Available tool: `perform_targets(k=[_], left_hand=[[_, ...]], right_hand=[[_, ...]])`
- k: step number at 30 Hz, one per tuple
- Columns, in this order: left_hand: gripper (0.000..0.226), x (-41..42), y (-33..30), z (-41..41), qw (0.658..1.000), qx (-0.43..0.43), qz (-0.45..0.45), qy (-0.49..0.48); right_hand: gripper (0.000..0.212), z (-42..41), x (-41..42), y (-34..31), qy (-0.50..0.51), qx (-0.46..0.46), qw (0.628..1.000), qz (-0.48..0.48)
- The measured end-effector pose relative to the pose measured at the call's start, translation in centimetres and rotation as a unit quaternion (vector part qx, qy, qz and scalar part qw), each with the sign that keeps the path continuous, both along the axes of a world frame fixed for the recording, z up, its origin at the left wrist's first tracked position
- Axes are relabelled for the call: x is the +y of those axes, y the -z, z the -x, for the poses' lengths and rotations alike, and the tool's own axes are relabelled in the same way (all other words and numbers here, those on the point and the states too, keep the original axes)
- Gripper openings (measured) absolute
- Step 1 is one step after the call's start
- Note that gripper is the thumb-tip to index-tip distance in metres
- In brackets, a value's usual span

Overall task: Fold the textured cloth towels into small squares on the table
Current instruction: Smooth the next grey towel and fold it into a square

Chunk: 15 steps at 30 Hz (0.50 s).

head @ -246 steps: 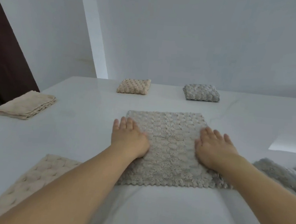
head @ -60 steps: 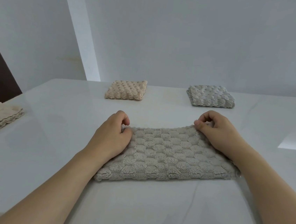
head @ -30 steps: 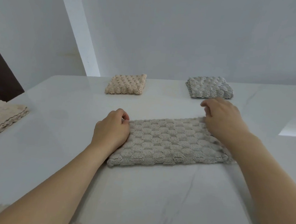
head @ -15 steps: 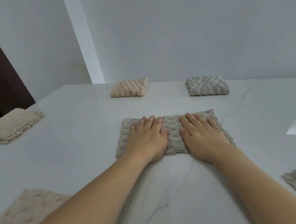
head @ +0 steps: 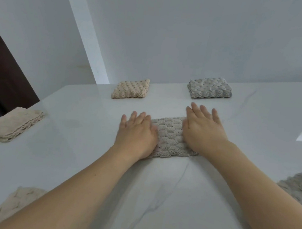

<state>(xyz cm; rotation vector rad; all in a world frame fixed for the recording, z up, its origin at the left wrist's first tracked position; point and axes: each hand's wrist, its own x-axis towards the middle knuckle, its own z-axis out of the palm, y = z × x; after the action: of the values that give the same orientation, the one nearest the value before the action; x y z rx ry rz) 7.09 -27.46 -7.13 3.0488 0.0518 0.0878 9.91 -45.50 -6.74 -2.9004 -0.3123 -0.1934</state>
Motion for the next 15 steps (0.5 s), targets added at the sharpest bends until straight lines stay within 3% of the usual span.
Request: perform_targets(k=[4,10,12,15], left_hand=[[0.058,-1.0,1.5,0.4,0.999,0.015,0.022,0.033],[0.059,2.8,0.8,0.8,0.997,0.073,0.032,-0.016],[0.06,3.0,-0.2,0.4,0.995,0.094,0.007,-0.037],[0.059,0.9,-1.2,-0.4,0.999,0.037,0.001,0.007]], right_hand=[[0.055,0.2,0.6,1.6,-0.073,0.038,0.996,0.019],[0.056,-0.7,-2.9,1.3,0.045,0.093,0.995,0.006],[0.056,-0.6,-2.9,1.1,0.077,0.079,0.994,0.019],[0.056,-0.2,-1.0,0.8,0.074,0.008,0.997,0.024]])
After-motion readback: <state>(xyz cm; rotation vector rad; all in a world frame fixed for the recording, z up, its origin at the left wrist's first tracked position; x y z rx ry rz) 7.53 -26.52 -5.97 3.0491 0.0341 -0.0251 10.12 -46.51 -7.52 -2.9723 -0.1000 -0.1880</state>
